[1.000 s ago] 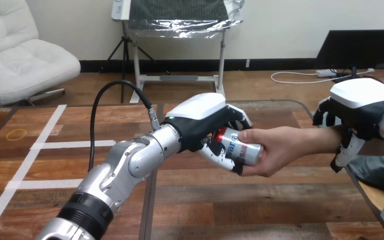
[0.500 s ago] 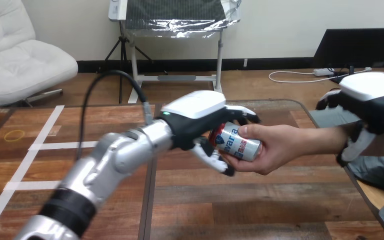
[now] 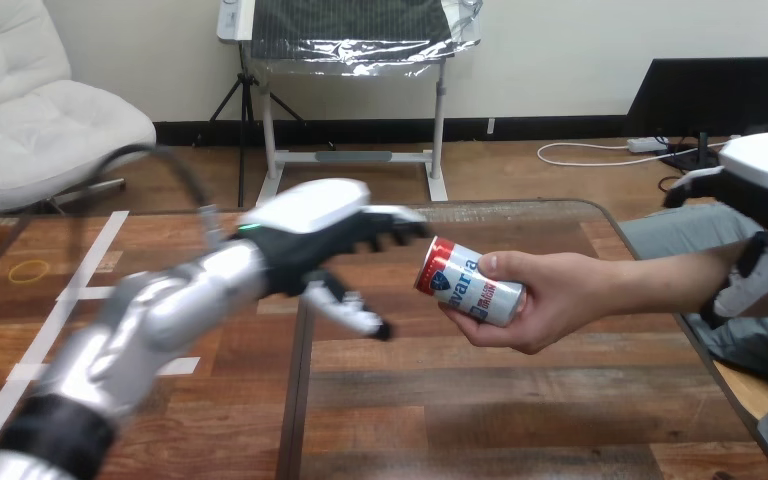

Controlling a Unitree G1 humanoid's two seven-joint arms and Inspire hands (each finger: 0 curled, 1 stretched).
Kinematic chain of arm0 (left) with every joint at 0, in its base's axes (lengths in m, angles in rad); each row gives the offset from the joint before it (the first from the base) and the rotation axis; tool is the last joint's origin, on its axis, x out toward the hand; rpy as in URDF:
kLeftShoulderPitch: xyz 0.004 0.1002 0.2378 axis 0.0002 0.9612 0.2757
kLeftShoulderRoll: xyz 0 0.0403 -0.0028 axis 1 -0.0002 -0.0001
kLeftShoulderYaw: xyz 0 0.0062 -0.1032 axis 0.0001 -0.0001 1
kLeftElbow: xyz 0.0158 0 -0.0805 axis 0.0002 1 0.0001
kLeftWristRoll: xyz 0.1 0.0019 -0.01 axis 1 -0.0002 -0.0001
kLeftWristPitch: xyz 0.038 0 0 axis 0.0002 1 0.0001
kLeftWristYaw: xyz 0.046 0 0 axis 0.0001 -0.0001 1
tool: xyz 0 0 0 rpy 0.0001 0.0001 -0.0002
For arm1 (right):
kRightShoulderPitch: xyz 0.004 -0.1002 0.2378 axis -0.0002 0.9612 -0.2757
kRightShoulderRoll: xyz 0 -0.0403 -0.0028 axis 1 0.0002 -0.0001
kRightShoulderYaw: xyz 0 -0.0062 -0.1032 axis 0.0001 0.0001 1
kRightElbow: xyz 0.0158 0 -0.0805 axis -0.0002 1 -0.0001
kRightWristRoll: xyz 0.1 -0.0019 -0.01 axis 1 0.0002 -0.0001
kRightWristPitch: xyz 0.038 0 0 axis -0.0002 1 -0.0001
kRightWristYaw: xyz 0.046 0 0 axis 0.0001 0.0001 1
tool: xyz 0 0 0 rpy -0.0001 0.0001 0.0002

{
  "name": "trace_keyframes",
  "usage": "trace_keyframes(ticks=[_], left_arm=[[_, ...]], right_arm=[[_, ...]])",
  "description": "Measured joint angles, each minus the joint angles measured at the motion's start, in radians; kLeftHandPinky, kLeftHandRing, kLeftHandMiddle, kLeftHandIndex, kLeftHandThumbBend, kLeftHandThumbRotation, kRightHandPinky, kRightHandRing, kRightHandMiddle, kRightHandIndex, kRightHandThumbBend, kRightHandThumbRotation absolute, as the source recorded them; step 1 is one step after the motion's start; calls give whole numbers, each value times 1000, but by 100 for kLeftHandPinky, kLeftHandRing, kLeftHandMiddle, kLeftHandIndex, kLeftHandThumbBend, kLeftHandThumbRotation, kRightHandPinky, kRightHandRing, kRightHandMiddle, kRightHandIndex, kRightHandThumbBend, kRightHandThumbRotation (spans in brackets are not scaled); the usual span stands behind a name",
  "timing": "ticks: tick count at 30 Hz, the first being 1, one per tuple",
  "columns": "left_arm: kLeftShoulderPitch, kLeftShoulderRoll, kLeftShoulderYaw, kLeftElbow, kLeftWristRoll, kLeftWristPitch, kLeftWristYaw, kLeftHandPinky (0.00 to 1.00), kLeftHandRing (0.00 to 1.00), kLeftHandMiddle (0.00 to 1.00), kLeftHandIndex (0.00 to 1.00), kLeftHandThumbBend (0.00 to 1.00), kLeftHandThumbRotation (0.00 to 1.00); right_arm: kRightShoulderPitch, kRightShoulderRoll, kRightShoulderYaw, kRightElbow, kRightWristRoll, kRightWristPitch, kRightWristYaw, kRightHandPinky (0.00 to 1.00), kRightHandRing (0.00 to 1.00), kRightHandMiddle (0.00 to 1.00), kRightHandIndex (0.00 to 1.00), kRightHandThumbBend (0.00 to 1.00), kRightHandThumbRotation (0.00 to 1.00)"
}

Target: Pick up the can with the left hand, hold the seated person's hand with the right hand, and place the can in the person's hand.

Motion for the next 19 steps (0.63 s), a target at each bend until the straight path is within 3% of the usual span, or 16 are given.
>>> trace_keyframes(ticks=[9,19], left_arm=[[77,76,54,-2,-32,4,9,73,80,83,85,69,26],[153,117,96,-28,-44,11,12,74,80,84,85,69,24]], right_arm=[[47,-7,-48,-65,28,60,26,85,89,89,85,81,0],[95,-7,-93,-169,64,111,34,84,89,90,85,81,0]])
